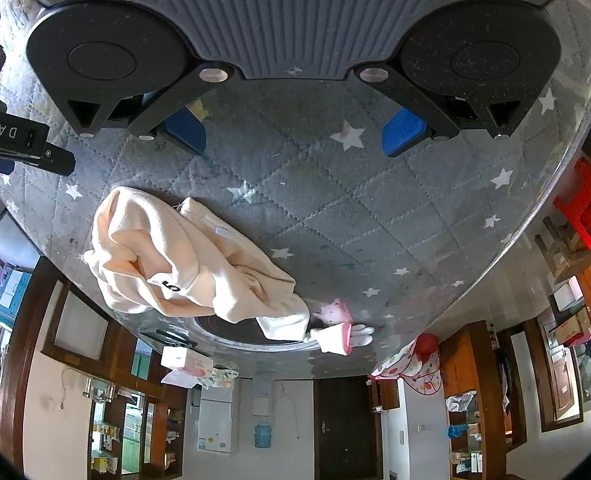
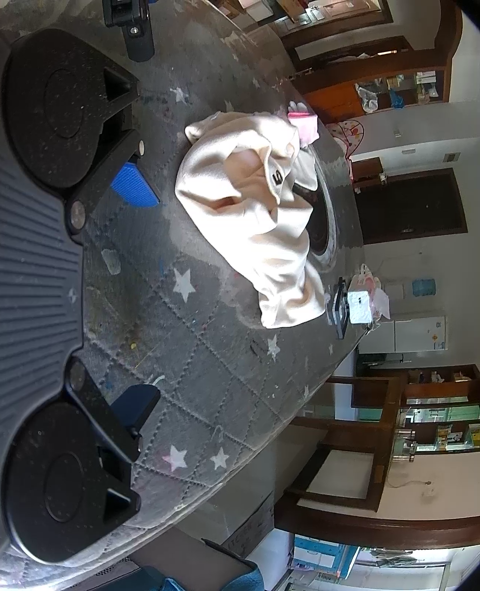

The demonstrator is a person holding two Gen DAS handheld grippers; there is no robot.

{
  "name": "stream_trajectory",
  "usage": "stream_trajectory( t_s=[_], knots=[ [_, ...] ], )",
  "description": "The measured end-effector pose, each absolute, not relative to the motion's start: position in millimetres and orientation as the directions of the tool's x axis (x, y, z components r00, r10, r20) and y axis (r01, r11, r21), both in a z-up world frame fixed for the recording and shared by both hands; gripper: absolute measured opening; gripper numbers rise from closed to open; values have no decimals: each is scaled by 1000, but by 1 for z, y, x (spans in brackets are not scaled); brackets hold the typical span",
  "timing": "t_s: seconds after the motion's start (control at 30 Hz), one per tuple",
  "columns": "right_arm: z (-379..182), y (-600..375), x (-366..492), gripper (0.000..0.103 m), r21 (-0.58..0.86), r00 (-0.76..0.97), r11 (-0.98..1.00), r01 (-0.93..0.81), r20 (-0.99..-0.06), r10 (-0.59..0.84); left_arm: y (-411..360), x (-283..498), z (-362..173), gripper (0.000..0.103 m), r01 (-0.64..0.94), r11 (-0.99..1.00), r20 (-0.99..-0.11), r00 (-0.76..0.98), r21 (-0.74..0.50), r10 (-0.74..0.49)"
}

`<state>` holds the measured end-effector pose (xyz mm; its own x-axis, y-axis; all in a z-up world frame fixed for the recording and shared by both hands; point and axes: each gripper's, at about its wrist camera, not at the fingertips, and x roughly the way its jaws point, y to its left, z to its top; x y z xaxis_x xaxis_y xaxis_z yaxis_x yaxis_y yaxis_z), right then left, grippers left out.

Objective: Fold clothes
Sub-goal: 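Move both grippers toward the crumpled cream sweatshirt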

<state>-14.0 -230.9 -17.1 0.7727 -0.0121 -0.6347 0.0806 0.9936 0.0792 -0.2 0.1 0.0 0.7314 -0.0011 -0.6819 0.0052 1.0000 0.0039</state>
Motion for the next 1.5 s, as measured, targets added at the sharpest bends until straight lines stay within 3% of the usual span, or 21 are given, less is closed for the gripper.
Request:
stream_trajectory(
  t_s=[1.5],
  knots=[
    [1, -211, -45, 103, 75, 780, 997, 31, -625, 23, -2, -22, 14, 103, 42, 999, -695, 717, -28, -49]
  ],
)
